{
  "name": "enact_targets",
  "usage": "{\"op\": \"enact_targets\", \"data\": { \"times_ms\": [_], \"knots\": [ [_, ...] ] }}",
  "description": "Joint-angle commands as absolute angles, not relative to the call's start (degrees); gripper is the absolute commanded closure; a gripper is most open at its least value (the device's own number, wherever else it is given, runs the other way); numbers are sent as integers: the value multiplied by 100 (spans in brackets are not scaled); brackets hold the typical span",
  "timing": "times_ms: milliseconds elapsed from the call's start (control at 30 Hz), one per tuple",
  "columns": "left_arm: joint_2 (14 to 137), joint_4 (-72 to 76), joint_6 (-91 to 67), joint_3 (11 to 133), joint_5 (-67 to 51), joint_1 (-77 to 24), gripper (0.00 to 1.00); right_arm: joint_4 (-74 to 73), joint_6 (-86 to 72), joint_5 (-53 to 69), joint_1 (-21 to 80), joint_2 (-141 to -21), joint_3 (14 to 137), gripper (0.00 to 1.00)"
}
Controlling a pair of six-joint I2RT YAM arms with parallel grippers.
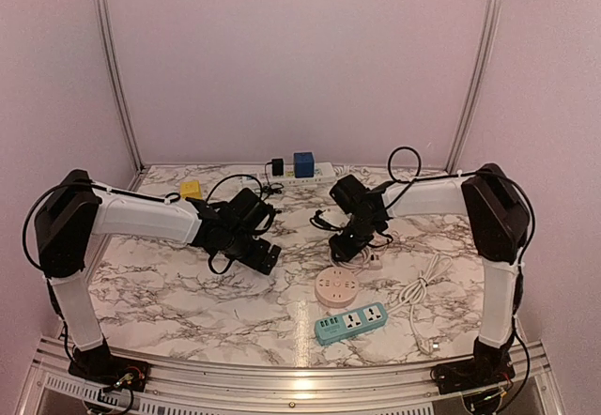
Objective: Insert the plug
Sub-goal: Move the socket to the center of the board, then pick up the plug at the center of the board.
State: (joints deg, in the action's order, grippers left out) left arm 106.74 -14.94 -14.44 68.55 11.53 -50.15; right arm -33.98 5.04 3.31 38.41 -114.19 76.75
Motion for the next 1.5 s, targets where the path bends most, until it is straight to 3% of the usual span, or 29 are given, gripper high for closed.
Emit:
{"op": "enact_targets", "data": {
  "times_ms": [0,300,533,700,1033,1467],
  "knots": [
    [10215,-1218,-1567,6598,1349,-4732,1,-3171,557,175,3878,-12190,8586,70],
    [9769,-1341,-1509,6510,1755,-3951,1,-3429,340,-672,3875,-13713,10808,72],
    [9727,-1550,-1461,6727,1942,-3182,1,-3515,-162,-1279,3628,-13890,11093,68],
    [9885,-1582,-1526,7046,2041,-2706,1,-3136,-135,-1014,3590,-13211,10439,52],
    [11149,-1893,-1665,8435,2070,-2076,1,-3213,-208,-860,3667,-11254,9513,34],
    [12072,-1896,-1859,9157,1771,-1471,1,-2734,-379,-1026,3851,-8660,7592,31]
  ]
}}
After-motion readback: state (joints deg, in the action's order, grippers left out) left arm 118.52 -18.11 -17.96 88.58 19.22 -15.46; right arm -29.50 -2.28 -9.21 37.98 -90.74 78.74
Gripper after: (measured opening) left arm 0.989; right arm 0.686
